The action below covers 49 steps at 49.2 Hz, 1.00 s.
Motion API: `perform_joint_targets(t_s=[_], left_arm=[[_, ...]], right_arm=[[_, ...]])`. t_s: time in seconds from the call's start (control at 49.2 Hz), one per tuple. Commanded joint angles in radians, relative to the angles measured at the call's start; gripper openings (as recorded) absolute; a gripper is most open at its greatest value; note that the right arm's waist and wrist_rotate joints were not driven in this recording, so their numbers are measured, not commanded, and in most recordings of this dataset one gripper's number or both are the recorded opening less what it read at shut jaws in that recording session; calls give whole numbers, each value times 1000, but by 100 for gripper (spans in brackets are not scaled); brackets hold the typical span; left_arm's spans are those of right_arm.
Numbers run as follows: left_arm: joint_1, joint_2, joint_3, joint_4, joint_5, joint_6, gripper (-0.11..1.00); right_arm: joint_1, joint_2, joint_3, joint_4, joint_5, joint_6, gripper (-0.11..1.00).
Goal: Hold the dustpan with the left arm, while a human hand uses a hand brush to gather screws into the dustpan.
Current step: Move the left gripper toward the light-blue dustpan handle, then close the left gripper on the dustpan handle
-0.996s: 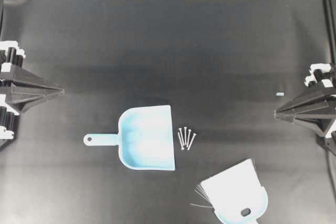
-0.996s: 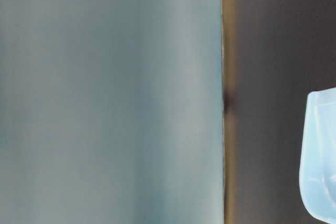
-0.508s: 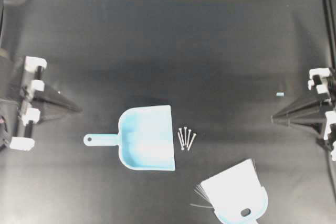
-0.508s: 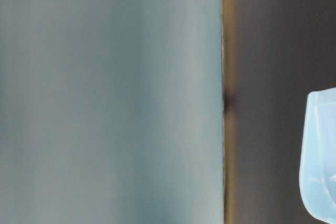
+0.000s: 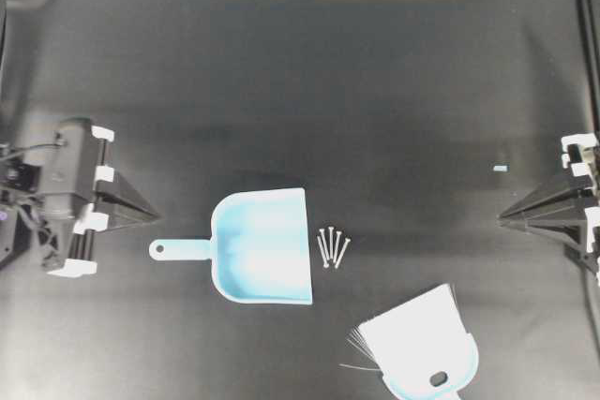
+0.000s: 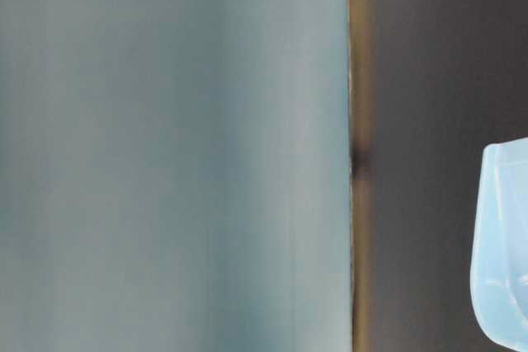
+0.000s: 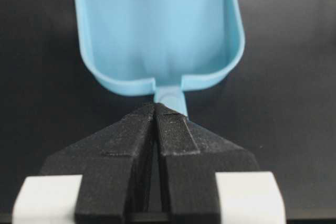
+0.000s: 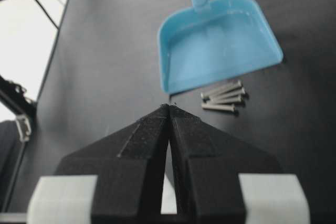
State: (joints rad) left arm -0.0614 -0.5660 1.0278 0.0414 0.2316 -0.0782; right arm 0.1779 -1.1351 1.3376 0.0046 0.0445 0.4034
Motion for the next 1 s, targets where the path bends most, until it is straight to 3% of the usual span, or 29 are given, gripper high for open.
perform_joint_targets(t_s=[0.0, 0.142, 0.366, 0.467, 0.711, 0.975], left_arm=[[-2, 49, -17, 3, -34, -6, 0], [-2, 124, -17, 3, -97, -26, 5], [-6, 213, -11, 3, -169, -87, 68], [-8, 249, 2, 3, -225, -118, 88], [-14, 327, 37, 3, -393, -133, 90], [-15, 463, 23, 2, -453, -138, 90]], right_arm=[[0, -28, 25, 0, -3, 0, 0], [0, -98, 71, 2, 20, 0, 0], [0, -216, 97, 2, 86, 0, 0], [0, -259, 101, 2, 153, 2, 0], [0, -307, 117, 2, 155, 0, 0], [0, -307, 117, 2, 153, 0, 0]])
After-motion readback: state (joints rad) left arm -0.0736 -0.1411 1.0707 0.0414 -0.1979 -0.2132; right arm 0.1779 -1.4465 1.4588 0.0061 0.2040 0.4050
